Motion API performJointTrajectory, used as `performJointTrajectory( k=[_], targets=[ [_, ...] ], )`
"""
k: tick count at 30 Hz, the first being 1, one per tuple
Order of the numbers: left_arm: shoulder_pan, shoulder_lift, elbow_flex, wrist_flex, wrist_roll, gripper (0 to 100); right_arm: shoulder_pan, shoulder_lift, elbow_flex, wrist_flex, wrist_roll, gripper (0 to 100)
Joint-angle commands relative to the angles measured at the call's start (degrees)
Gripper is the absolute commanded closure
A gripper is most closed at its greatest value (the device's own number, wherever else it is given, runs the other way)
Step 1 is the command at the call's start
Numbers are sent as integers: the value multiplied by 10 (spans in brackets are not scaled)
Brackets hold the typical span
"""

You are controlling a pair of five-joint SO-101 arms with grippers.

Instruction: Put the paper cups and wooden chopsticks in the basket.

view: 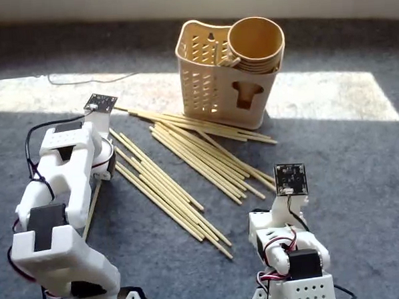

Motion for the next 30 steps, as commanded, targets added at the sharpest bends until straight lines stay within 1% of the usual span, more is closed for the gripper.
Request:
performJointTrajectory(
  k=[1,8,16,18,22,30],
  targets=[
    [-33,-44,-8,-1,4,995,5,-2,86,6,-1,994],
    [-40,-169,50,0,7,995,5,-2,86,6,-1,994],
    [-38,-312,22,87,9,995,5,-2,86,6,-1,994],
    [-36,-340,7,103,20,995,5,-2,86,6,-1,994],
    [-29,-365,-33,108,56,995,5,-2,86,6,-1,994],
    [35,-370,-89,109,101,995,5,-2,86,6,-1,994]
  ],
)
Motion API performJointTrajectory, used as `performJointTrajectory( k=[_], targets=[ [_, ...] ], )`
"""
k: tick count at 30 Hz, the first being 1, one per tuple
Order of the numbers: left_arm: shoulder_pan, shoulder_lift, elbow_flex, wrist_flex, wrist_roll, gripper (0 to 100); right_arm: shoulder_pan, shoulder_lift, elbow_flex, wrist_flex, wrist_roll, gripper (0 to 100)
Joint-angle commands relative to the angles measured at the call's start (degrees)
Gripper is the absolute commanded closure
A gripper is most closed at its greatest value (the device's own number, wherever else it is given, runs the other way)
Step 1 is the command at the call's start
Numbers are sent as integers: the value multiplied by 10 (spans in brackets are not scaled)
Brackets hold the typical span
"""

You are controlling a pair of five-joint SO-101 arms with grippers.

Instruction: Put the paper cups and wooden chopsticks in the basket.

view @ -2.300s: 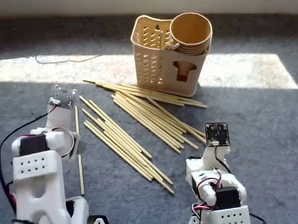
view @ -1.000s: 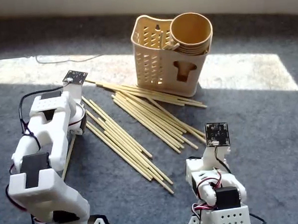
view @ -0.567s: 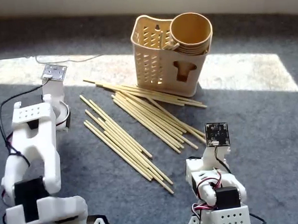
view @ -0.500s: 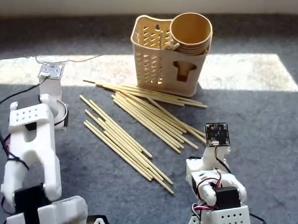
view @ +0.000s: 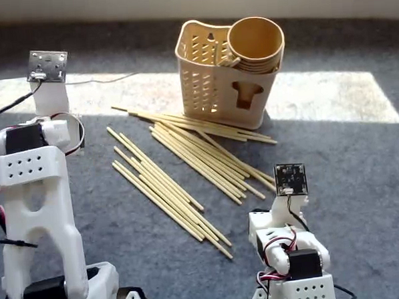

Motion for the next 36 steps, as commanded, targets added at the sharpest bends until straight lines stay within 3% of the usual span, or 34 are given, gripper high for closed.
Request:
performJointTrajectory(
  k=[1,17,31,36],
  targets=[
    [40,-24,-55,2,25,995,5,-2,86,6,-1,994],
    [145,-23,-208,-11,114,995,5,-2,86,6,-1,994],
    [226,-21,-237,-311,200,995,5,-2,86,6,-1,994],
    [267,-19,-236,-412,200,995,5,-2,86,6,-1,994]
  ],
)
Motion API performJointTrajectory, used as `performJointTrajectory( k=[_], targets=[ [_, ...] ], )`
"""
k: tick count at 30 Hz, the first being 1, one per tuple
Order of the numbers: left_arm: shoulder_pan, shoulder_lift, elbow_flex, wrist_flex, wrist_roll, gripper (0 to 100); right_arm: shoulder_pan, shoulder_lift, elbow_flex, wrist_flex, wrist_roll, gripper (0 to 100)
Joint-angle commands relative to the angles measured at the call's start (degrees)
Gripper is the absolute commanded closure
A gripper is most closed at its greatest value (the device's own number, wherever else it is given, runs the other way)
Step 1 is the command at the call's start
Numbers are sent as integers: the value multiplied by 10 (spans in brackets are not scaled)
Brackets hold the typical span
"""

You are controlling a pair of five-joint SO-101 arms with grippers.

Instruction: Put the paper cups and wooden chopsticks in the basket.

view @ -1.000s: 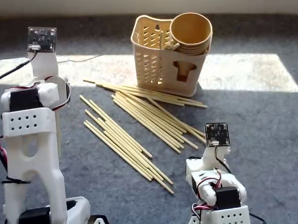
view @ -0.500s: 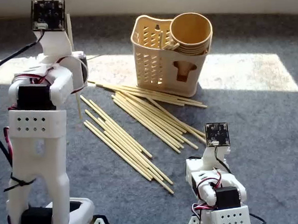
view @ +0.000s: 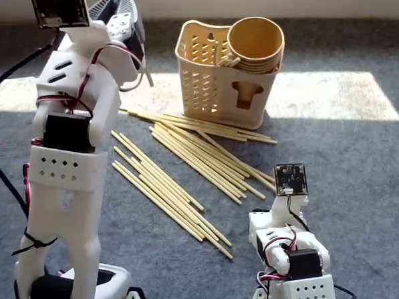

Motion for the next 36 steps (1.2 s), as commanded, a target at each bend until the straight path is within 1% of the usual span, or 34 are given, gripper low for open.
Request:
performJointTrajectory(
  k=[1,3,7,12,16,26,31,34,36],
  targets=[
    [44,-19,-25,-74,7,995,5,-2,86,6,-1,994],
    [65,-18,-24,-105,5,995,5,-2,86,6,-1,994],
    [85,-5,-13,-162,5,995,5,-2,86,6,-1,994],
    [84,37,22,-288,5,995,5,-2,86,6,-1,994],
    [80,60,58,-355,5,995,5,-2,86,6,-1,994],
    [47,79,177,-418,5,995,5,-2,86,6,-1,994],
    [40,79,253,-444,4,995,5,-2,86,6,-1,994],
    [33,79,284,-473,4,995,5,-2,86,6,-1,994],
    [33,79,296,-475,5,995,5,-2,86,6,-1,994]
  ],
)
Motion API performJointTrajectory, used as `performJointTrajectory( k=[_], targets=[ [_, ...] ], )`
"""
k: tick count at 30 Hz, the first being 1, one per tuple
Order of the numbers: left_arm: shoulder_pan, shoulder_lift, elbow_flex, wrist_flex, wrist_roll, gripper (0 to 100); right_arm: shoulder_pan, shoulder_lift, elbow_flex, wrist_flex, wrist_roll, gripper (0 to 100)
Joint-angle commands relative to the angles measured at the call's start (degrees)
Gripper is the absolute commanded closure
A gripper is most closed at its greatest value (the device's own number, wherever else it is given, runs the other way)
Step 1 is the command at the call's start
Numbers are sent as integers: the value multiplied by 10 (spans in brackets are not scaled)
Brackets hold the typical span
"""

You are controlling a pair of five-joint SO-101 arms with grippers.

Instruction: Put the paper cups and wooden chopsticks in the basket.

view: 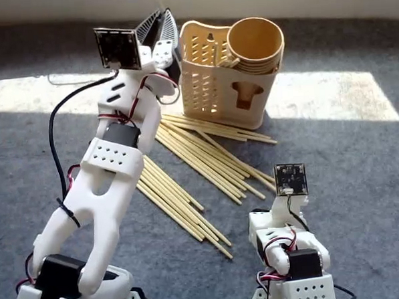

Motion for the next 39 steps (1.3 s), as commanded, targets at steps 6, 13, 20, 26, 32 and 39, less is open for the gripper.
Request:
performJointTrajectory(
  k=[6,13,20,26,32,39],
  targets=[
    [-11,-9,1,55,4,835,5,-2,86,6,-1,994],
    [-15,-10,-11,90,4,861,5,-2,86,6,-1,994],
    [-30,-11,-10,106,4,860,5,-2,86,6,-1,994],
    [-51,-55,-29,229,4,857,5,-2,86,6,-1,994],
    [-69,-167,-29,401,4,856,5,-2,86,6,-1,994],
    [-96,-218,-30,565,-16,856,5,-2,86,6,-1,994]
  ],
)
